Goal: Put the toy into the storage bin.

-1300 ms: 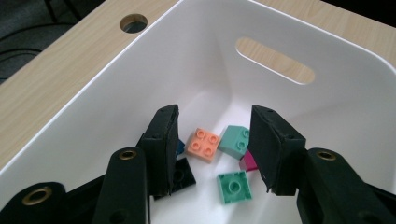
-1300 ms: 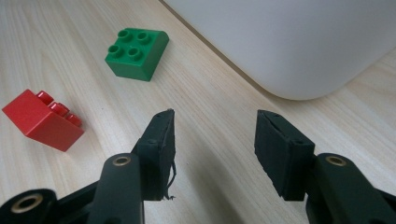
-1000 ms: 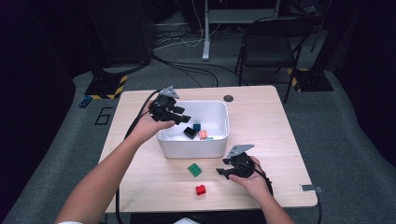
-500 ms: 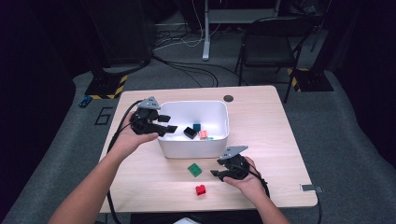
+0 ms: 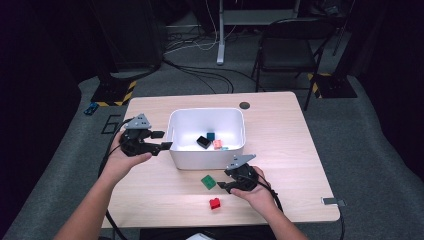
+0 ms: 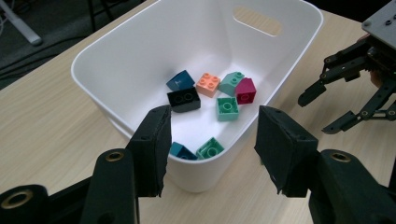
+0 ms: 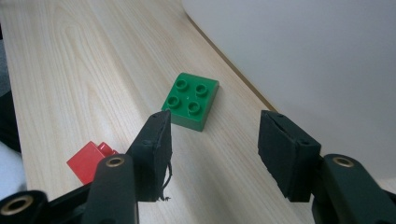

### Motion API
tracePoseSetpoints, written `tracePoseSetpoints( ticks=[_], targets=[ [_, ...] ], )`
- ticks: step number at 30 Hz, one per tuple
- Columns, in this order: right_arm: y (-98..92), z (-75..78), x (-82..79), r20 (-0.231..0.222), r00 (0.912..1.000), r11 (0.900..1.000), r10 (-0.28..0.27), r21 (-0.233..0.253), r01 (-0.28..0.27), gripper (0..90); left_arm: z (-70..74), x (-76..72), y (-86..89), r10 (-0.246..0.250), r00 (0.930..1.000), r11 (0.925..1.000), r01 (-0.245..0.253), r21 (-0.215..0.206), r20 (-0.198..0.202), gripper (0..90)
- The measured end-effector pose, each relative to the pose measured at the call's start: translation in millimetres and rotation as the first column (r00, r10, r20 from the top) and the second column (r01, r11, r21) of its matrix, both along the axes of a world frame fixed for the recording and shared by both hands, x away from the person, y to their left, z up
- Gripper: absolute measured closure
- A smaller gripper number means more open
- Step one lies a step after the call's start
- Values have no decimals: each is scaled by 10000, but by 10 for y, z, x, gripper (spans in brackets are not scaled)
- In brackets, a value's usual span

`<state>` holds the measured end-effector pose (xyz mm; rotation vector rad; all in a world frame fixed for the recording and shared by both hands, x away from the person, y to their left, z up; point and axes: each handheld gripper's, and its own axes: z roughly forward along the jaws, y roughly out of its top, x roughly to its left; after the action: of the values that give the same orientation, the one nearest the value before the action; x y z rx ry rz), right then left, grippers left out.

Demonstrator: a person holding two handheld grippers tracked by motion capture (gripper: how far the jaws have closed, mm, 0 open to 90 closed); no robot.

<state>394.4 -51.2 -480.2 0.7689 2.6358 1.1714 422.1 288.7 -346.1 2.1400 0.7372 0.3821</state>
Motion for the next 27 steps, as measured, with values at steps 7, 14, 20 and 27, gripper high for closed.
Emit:
tracePoseSetpoints(
  ticks=[7,14,20,27],
  targets=[
    [93,-31,12,-89,10000,9999,35,-110,-36,443,-110,-159,118,66,10000,10000,-66,-73,-46,456],
    [215,-69,15,-88,9996,9993,286,-249,-289,443,-275,-305,165,-48,9999,9999,47,-103,-107,456],
    [316,-98,26,-73,9988,9985,486,-264,-488,420,-421,-397,190,-116,9999,9998,115,-158,-30,456],
    [430,-162,61,-221,9981,9975,578,-389,-586,416,-643,-445,220,-161,9995,9993,152,-350,-255,456]
  ],
)
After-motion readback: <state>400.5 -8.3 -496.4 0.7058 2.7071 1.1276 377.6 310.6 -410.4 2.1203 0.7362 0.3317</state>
